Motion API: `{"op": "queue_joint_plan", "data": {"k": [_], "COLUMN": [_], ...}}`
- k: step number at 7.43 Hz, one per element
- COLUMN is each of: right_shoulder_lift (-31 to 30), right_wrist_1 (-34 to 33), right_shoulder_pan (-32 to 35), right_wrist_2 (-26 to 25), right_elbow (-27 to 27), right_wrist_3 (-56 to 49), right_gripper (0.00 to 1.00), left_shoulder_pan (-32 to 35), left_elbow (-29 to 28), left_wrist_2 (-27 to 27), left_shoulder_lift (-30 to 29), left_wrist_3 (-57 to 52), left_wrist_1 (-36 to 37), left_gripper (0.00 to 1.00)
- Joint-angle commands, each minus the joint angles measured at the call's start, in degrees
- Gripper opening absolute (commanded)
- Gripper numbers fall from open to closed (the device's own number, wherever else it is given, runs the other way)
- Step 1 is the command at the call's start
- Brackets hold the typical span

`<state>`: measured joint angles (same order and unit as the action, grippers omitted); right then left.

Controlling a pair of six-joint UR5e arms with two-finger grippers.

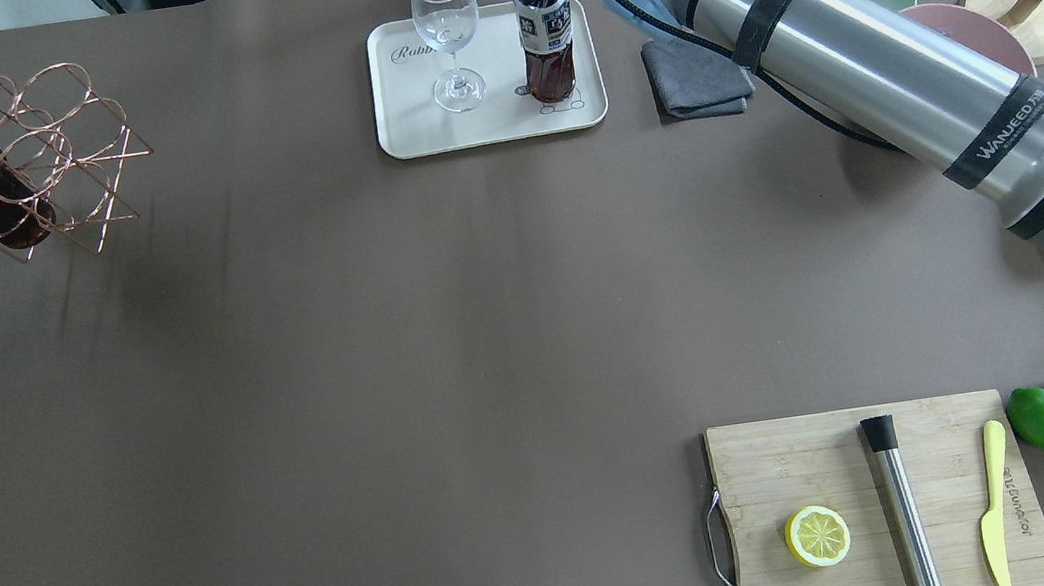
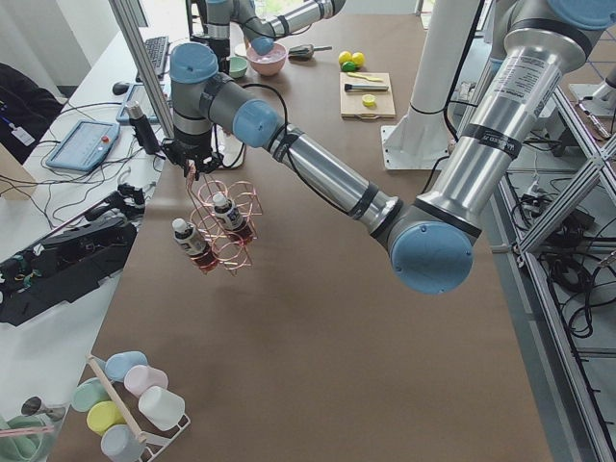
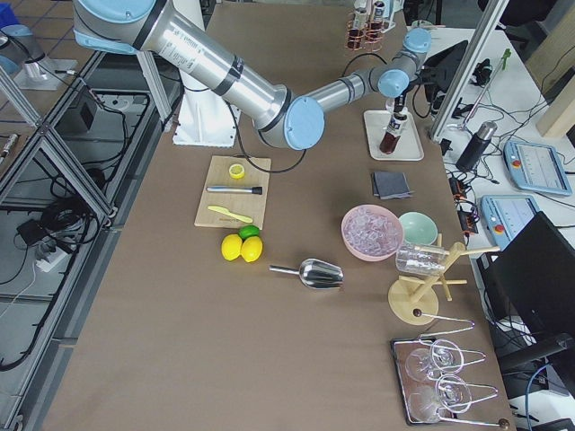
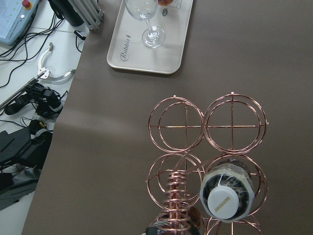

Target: Take tea from basket to plate

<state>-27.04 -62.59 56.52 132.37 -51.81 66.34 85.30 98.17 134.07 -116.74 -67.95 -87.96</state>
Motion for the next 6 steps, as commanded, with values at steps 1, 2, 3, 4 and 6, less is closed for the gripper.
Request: {"op": "queue_joint_plan", "data": {"k": [1, 2, 3, 4, 6], "right_shoulder_lift": [-5.6, -8.0, -10.4, -13.5, -26.9], "right_wrist_1": [-9.5, -16.4, -25.4, -35.6, -44.7], "right_shoulder_pan": [0.4, 2.0, 4.5, 6.2, 11.8], "right_wrist_2": [0.3, 1.0, 2.4, 2.2, 1.7], "right_elbow": [-12.4, -17.7, -23.0, -28.4, -40.9], "right_wrist_3": [-8.8, -15.0, -21.5, -30.5, -45.5], "right_gripper": [1.00, 1.00, 1.00, 1.00, 1.00], "left_shoulder_pan": [-1.1, -1.3, -1.3, -3.1, -4.5], "left_elbow": [-4.5, -7.8, -10.6, -11.1, -11.4], "left_wrist_2": [-4.4, -4.7, -5.5, -7.0, -8.0], "left_shoulder_lift": [-2.3, -2.9, -4.4, -5.2, -5.1], "left_wrist_3": [0.4, 2.0, 3.9, 5.4, 7.5], "left_wrist_1": [-2.2, -5.6, -7.7, -7.8, -7.9], "left_gripper": [0.00, 0.00, 0.00, 0.00, 0.00]}}
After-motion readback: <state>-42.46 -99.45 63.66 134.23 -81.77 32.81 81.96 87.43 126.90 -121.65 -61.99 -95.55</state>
